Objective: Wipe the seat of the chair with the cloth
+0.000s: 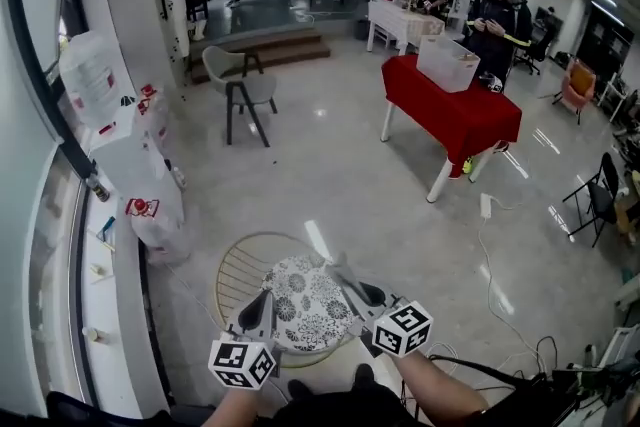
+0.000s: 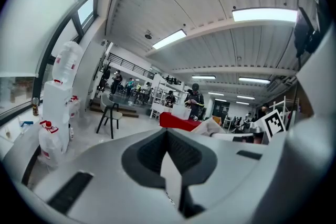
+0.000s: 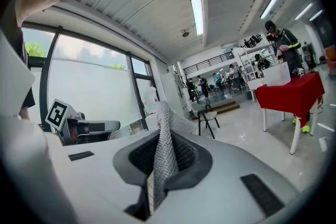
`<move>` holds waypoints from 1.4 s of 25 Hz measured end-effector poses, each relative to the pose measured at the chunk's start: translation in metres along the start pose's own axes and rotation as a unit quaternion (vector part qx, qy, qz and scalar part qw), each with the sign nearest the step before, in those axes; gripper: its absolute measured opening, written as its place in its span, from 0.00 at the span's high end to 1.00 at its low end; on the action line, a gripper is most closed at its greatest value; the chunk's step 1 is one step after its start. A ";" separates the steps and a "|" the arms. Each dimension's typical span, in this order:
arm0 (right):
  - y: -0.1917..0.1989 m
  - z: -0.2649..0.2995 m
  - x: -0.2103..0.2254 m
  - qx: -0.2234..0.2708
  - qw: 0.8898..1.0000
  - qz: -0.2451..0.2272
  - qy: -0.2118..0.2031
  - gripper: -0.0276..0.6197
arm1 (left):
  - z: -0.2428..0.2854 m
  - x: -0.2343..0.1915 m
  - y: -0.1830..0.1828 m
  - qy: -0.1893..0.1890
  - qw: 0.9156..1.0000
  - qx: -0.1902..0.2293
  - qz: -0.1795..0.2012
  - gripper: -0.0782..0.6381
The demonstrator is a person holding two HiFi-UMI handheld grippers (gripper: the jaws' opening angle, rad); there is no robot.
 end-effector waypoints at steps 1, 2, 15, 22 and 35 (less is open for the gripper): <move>-0.009 -0.005 0.005 0.009 1.000 -0.002 0.004 0.92 | 0.001 0.003 -0.004 -0.002 1.000 0.003 0.002 0.88; -0.018 -0.010 0.010 0.019 1.000 -0.002 0.008 0.92 | 0.002 0.007 -0.008 -0.004 1.000 0.008 0.002 0.88; -0.079 -0.059 0.053 0.043 0.997 -0.045 0.049 0.92 | 0.012 0.049 -0.042 -0.003 0.999 0.050 0.009 0.88; -0.088 -0.065 0.056 0.052 0.996 -0.062 0.048 0.92 | 0.008 0.059 -0.048 -0.002 0.999 0.048 0.021 0.88; -0.094 -0.073 0.073 0.075 0.993 -0.083 0.037 0.92 | 0.017 0.069 -0.044 -0.017 0.999 0.029 0.035 0.88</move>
Point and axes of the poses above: the fingertips, and each gripper's own axes: z forward along the fingers, x to its right, y out of its underside, the point moved 7 cm from there along -z, backward along the fingers, and after that the axes turned 1 degree about -z, right-handed, at the moved point
